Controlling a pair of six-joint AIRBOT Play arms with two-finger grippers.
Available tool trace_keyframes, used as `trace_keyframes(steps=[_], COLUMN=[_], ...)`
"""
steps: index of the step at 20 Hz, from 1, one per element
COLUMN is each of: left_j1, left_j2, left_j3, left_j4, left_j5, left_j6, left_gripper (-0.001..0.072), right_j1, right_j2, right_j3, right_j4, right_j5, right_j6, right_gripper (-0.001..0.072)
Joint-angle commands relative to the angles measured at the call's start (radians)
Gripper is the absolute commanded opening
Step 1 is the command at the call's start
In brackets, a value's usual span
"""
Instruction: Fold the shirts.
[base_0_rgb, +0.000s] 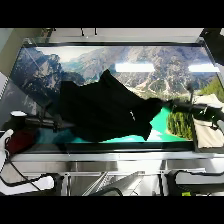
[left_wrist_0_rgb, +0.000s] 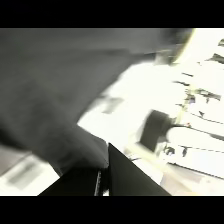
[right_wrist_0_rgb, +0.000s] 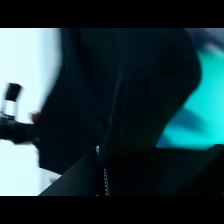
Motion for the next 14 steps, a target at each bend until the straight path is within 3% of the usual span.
trace_keyframes(steps=[1,3,5,7,11,14], left_j1=[0.006,0.033,0.096,0.193,0.457,0.447], left_j2=[0.151,0.261,0.353,0.416,0.486,0.446], left_j3=[0.165,0.324,0.522,0.698,0.925,0.978], left_j4=[-0.35,-0.649,-0.955,-1.155,-1.217,-1.064], left_j5=[-0.174,-0.214,-0.201,-0.161,-0.058,-0.056], left_j6=[-0.001,-0.002,-0.001,-0.002,-0.054,-0.098], left_gripper=[0.0016,0.0016,0.0016,0.0016,0.0016,0.0016], right_j1=[0.001,0.001,0.001,0.001,0.001,0.001], right_j2=[0.158,0.271,0.386,0.484,0.62,0.637], right_j3=[0.136,0.269,0.418,0.554,0.735,0.772], right_j4=[0.383,0.456,0.438,0.386,0.18,0.083], right_j5=[0.128,0.066,-0.09,-0.259,-0.429,-0.446], right_j6=[-0.01,-0.01,-0.01,-0.01,-0.006,0.005], right_gripper=[0.0022,0.0023,0.0023,0.0023,0.0023,0.0023])
